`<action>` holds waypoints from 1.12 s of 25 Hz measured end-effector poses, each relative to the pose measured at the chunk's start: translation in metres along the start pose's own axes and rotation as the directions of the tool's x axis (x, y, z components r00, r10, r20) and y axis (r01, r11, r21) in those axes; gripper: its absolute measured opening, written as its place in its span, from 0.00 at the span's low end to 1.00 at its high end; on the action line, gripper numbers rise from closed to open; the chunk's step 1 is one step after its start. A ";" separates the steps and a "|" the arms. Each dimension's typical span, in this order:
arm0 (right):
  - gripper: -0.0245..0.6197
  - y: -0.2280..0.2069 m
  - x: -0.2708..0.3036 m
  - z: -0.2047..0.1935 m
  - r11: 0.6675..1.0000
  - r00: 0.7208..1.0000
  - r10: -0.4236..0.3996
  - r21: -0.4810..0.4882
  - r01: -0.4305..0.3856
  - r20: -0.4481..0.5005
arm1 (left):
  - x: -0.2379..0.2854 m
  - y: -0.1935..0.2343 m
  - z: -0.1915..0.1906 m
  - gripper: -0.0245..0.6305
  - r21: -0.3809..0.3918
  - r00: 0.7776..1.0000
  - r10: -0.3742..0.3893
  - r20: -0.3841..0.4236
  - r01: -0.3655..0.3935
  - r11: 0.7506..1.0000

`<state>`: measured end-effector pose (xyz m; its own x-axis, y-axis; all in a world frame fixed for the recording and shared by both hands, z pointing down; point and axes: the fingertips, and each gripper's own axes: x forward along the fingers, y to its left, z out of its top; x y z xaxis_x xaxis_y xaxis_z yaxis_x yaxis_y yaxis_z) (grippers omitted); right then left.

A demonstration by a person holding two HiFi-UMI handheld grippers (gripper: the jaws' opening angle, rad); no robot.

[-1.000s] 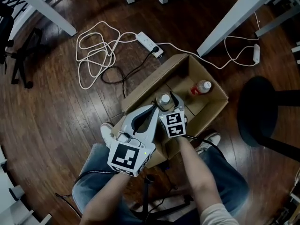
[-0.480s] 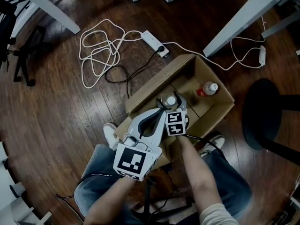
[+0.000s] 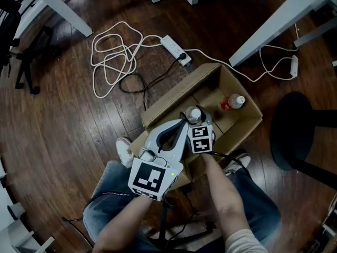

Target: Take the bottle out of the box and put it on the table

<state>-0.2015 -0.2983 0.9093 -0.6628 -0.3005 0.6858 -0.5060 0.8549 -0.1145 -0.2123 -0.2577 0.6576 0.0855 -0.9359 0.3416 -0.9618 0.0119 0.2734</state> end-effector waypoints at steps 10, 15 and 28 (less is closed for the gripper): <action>0.48 0.006 -0.108 0.079 0.998 0.994 0.029 -0.055 -0.023 0.107 | -0.011 -0.006 0.038 0.04 0.033 0.995 -0.020 0.097 0.017 0.999; 0.48 0.006 -0.161 0.122 0.996 0.987 -0.002 -0.084 0.016 0.161 | -0.037 -0.026 0.050 0.04 0.064 0.991 -0.052 0.126 0.044 0.997; 0.48 0.044 -0.311 0.231 0.980 0.965 0.027 -0.199 0.026 0.261 | -0.107 -0.083 0.149 0.04 0.187 0.958 -0.078 0.278 0.025 0.982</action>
<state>-0.1456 -0.2651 0.5250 -0.7977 -0.3771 0.4706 -0.4033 0.9138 0.0487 -0.1806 -0.2110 0.4646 0.0845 -0.9948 0.0564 -0.9910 -0.0780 0.1087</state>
